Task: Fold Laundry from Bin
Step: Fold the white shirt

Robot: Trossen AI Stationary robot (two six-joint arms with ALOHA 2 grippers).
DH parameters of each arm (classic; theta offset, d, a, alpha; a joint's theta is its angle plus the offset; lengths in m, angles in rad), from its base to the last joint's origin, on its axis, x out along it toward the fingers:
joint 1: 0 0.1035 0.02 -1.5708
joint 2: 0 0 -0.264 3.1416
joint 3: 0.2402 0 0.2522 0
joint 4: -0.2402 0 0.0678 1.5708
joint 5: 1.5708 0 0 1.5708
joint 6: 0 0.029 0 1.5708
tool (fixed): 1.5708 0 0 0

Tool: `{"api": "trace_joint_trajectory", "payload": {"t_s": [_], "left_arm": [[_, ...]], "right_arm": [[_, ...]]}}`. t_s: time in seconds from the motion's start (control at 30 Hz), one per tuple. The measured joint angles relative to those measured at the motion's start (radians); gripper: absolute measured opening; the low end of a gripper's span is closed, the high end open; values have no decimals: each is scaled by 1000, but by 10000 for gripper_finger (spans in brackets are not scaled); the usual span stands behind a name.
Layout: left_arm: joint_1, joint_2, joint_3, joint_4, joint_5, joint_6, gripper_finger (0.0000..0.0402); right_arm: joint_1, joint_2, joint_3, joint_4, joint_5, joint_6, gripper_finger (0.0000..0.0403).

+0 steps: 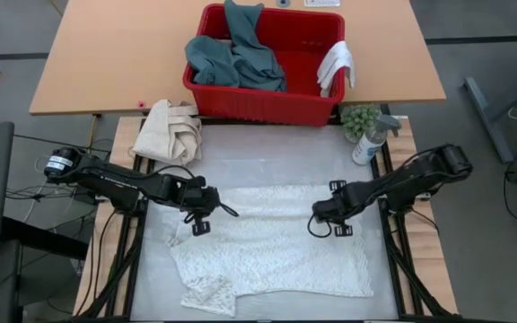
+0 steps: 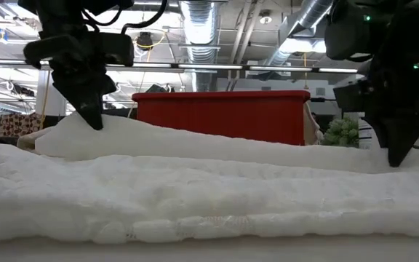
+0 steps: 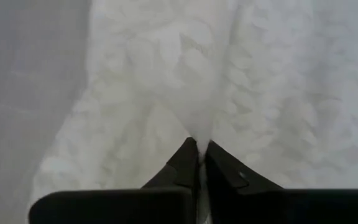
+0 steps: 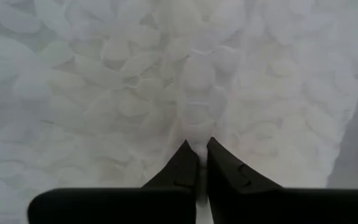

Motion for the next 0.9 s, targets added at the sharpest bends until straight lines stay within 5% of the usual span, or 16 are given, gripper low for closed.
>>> {"api": "trace_joint_trajectory", "payload": {"t_s": [0.3,0.57,0.7,0.9], "left_arm": [[0,0,0,-5,202,57,100],[0,-11,0,-3,228,-59,173],[6,-58,29,-2,119,-74,171],[22,-115,52,109,-226,-31,149]], "right_arm": [[-32,-143,8,2,-70,-26,135],[-26,-253,10,1,-162,-9,222],[-31,-307,10,16,-126,38,231],[-74,-291,10,58,-42,121,220]]}}
